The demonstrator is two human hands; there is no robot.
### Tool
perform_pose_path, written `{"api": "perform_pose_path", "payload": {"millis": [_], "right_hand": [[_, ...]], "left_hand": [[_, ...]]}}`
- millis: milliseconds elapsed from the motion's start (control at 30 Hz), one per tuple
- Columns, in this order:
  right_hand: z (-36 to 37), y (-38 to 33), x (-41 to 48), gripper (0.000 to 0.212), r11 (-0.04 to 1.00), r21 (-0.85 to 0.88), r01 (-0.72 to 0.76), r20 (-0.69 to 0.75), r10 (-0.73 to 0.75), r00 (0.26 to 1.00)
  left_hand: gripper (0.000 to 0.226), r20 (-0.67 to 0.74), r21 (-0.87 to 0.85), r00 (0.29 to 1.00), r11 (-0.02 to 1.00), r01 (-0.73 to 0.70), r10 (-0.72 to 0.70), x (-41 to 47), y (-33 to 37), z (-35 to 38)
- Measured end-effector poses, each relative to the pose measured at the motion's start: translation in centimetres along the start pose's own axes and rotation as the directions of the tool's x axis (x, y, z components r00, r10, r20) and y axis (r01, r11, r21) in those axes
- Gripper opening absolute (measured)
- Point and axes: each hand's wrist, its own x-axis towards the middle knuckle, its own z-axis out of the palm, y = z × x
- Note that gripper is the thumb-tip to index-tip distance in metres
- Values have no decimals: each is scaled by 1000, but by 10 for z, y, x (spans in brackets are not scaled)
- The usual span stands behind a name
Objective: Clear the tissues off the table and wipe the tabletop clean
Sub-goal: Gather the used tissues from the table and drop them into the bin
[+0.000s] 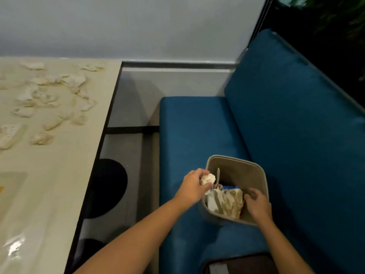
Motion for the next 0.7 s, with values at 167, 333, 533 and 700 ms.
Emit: {"api": "perform_pose_path", "payload": {"millis": [167, 333, 533, 700], "right_hand": [[-3, 2, -10, 30, 993, 114, 34, -41, -30, 999], [2, -16, -16, 27, 982, 157, 105, -42, -100, 994], [22, -56, -37, 20, 957, 147, 252, 8, -255, 967], [52, -95, -79, 20, 903, 182, 390, 108, -412, 905]], "left_hand": [[45, 48, -54, 999, 998, 20, -18, 20, 14, 29], [51, 68, -89, 996, 994, 66, -60, 20, 13, 24], [34, -79, -92, 995, 994, 57, -64, -6, -8, -13], [30, -219, -111, 972, 992, 66, -90, -49, -37, -52]]}}
